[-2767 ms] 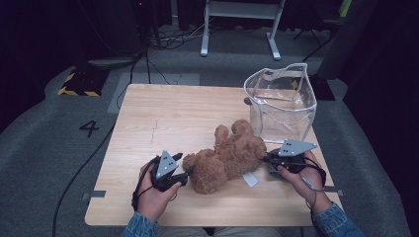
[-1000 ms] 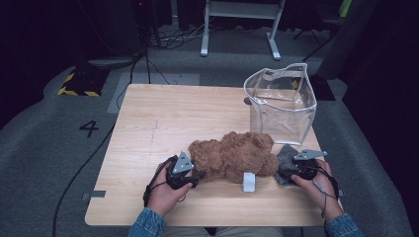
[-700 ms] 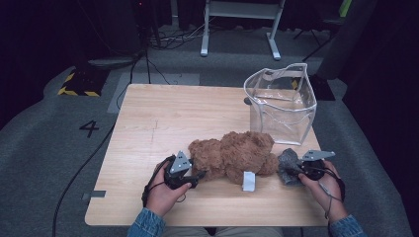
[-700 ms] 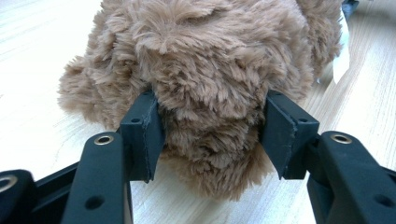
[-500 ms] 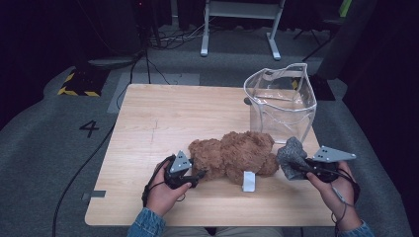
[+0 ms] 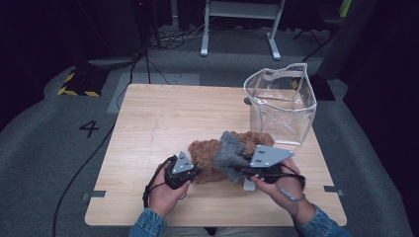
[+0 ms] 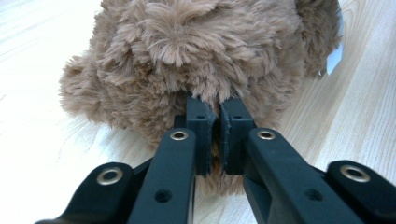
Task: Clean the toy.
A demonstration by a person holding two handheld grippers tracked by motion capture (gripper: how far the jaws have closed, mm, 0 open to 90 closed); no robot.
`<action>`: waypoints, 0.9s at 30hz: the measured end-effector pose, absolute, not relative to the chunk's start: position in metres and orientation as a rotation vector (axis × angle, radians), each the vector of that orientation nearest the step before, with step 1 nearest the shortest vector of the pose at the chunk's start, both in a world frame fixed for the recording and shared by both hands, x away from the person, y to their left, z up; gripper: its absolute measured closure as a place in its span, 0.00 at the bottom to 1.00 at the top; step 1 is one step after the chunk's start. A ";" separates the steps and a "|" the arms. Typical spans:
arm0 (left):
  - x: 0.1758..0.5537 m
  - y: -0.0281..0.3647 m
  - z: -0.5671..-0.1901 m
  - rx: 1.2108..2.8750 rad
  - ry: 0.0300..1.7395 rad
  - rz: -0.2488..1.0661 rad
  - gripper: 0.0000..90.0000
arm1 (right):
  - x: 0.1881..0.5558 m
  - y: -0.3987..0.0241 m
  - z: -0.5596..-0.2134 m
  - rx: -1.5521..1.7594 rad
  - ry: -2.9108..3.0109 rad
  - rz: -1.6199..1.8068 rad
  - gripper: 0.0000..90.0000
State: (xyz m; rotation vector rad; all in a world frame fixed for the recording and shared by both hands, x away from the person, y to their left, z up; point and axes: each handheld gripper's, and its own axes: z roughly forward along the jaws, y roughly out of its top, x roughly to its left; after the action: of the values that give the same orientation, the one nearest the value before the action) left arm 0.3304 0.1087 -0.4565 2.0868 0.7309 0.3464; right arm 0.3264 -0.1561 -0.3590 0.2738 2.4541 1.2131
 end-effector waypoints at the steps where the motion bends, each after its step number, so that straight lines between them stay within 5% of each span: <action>1: 0.330 0.108 -0.456 2.086 0.732 0.350 0.96 | 0.328 -0.149 -0.363 0.256 2.471 1.208 0.80; 11: 0.329 0.105 -0.460 2.118 0.744 0.370 0.97 | 0.342 -0.112 -0.397 0.204 2.522 1.105 0.80; 27: 0.331 0.099 -0.460 2.115 0.733 0.374 0.97 | 0.343 -0.233 -0.393 0.535 2.355 1.137 0.80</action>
State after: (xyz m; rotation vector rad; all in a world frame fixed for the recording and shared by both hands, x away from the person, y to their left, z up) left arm 0.3312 0.0992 -0.4602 2.1151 0.7334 0.3741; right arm 0.3428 -0.2334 -0.3926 0.5352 2.3547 1.1367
